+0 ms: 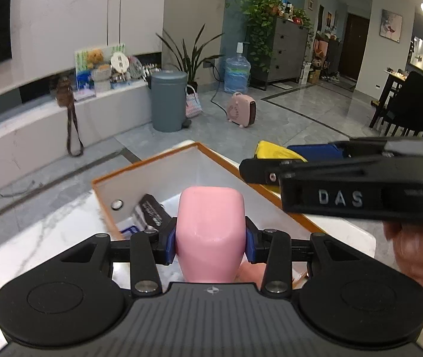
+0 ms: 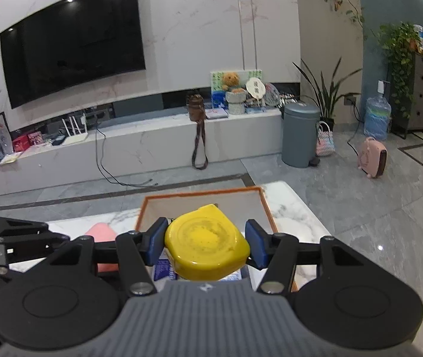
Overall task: Organize rigid objects
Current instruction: 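Lift the pink bottle and tape measure and carry them over the storage box, then lower the pink bottle with the left tool while the right tool lowers the tape measure into the box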
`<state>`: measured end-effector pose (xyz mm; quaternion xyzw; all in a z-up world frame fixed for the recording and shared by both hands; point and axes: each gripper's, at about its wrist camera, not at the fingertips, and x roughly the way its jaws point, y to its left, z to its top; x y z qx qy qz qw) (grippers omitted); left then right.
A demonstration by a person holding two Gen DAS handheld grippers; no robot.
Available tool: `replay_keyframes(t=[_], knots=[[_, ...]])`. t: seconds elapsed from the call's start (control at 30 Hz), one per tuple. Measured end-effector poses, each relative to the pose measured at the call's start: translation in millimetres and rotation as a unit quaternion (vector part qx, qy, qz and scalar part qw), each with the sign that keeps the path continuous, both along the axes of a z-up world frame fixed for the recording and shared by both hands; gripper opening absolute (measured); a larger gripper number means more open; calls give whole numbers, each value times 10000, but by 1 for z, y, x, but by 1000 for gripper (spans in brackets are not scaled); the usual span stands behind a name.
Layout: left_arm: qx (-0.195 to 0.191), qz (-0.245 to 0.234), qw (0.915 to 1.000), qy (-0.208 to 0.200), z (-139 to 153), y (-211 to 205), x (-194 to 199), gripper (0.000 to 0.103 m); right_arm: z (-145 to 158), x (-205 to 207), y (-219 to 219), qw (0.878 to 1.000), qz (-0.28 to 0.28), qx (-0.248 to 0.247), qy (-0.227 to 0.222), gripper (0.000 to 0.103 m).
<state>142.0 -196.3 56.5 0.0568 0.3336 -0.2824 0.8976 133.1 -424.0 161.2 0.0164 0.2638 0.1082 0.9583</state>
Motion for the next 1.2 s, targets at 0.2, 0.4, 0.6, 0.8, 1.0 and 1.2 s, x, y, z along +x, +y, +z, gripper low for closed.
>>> replay_keyframes(t=[0.2, 0.4, 0.6, 0.8, 1.0, 1.2], knots=[[32, -47, 9988, 492, -31, -16, 21, 48, -16, 15, -4, 9995, -141, -91, 253, 58], [221, -139, 9970, 729, -56, -24, 34, 48, -34, 32, -4, 9981, -241, -207, 526, 58], [440, -214, 9953, 840, -66, -35, 48, 48, -52, 50, 0, 9962, -272, -279, 781, 58], [810, -379, 9917, 919, -76, -39, 59, 48, -64, 65, 6, 9941, -233, -347, 999, 58], [1195, -457, 9866, 1013, -84, -43, 78, 48, -84, 84, 8, 9911, -224, -352, 1267, 58], [1555, -549, 9799, 1126, -96, -46, 98, 48, -104, 107, 7, 9868, -251, -264, 1578, 58]])
